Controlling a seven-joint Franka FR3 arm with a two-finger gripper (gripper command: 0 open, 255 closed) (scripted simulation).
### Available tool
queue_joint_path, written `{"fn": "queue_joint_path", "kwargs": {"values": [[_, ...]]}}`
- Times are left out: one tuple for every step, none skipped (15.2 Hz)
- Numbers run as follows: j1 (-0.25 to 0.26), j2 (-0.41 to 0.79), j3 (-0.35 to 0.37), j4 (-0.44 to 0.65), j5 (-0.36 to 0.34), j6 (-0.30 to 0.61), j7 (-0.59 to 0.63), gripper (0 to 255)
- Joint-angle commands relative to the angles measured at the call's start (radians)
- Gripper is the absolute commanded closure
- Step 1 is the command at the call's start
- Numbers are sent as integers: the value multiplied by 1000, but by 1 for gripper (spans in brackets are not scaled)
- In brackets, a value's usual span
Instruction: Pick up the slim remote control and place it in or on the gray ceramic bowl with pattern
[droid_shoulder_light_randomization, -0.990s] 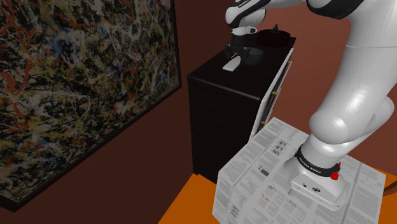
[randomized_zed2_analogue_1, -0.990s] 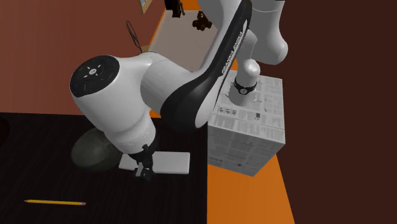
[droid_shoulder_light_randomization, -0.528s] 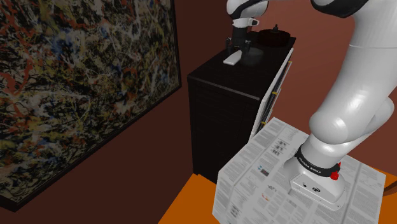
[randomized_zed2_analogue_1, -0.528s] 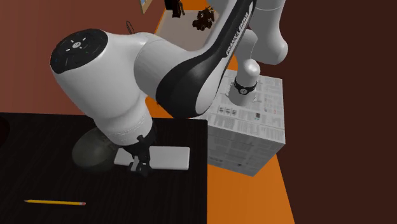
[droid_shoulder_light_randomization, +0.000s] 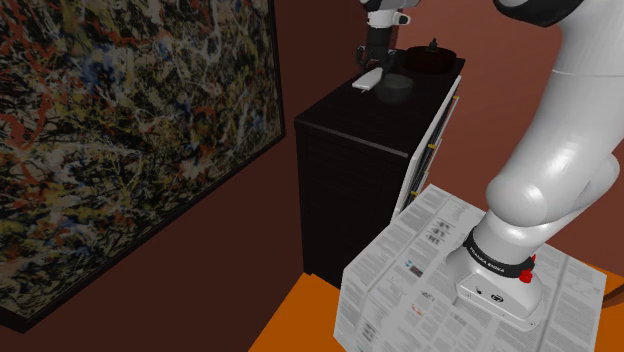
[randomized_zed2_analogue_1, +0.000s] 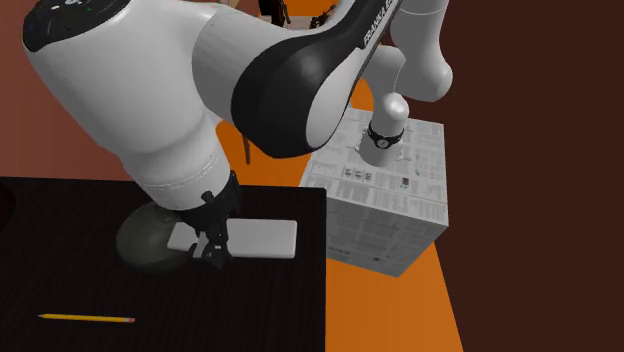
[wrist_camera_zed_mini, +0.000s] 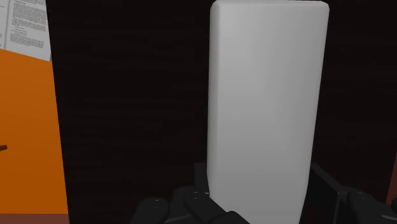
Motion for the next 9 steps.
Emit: {"fn": "queue_joint_path", "kwargs": {"values": [[1,-3,0,21,-1,-24,2,255],[1,-4,0,33,-1,-37,2,255],[1,-5,0,45,-1,-50,2,255],[1,-6,0,49,-1,-55,2,255],[-13,14,-8,77,2,-63,-19,255],[-26,34,-15,105,6,-71,-40,255],[-40,56,-22,136,10,-81,-60,255],[-53,78,-29,168,14,-91,-80,255],[-68,102,-35,202,18,-102,-100,255]]}}
